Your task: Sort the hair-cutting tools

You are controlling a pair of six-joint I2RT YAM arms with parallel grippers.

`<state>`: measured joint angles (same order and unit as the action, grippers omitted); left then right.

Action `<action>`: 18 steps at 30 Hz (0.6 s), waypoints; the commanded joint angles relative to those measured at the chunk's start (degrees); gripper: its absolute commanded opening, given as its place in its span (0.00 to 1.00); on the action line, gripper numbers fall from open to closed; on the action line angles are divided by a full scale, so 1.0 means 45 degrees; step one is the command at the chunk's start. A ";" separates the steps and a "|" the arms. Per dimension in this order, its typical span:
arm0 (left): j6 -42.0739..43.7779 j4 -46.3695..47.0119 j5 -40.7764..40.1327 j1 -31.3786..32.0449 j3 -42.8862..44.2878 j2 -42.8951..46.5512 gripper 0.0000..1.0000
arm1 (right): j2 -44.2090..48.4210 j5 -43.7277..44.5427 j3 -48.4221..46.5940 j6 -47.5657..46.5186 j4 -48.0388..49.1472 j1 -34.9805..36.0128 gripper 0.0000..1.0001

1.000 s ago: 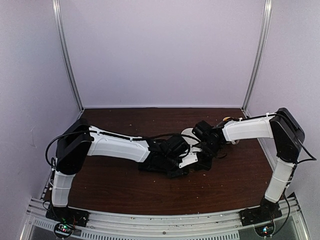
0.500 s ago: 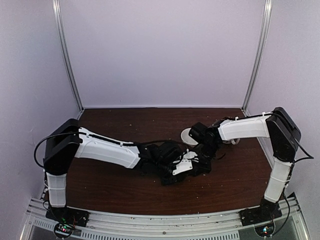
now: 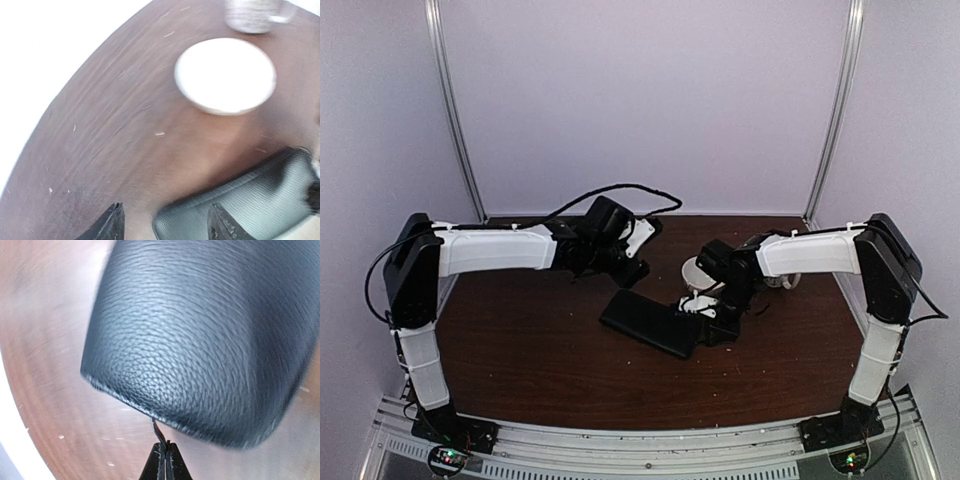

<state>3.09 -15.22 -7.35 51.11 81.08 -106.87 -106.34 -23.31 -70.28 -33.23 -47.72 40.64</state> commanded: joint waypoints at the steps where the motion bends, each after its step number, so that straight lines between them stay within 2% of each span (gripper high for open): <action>1: -0.1497 -0.1109 0.1594 -0.0785 0.1098 -0.1549 0.60 | 0.0177 0.1905 -0.0654 0.1802 0.1123 -0.0676 0.00; 6: -0.1348 -0.1354 0.2906 -0.0792 0.2017 -0.2804 0.58 | 0.0126 0.2221 -0.0600 0.2040 0.1517 -0.0975 0.00; 9: -0.1331 -0.1121 0.3850 -0.0773 0.1659 -0.2970 0.58 | 0.0034 0.1995 -0.0570 0.2095 0.1663 -0.0965 0.00; 18: -0.1689 -0.0854 0.4034 -0.0785 0.1581 -0.4136 0.58 | -0.0320 0.1212 -0.0986 0.1948 0.1474 -0.0963 0.00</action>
<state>-2.68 -20.25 7.92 47.83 87.53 -121.01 -107.07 -15.46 -72.25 -25.02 -42.04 36.03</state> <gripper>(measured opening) 0.587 0.004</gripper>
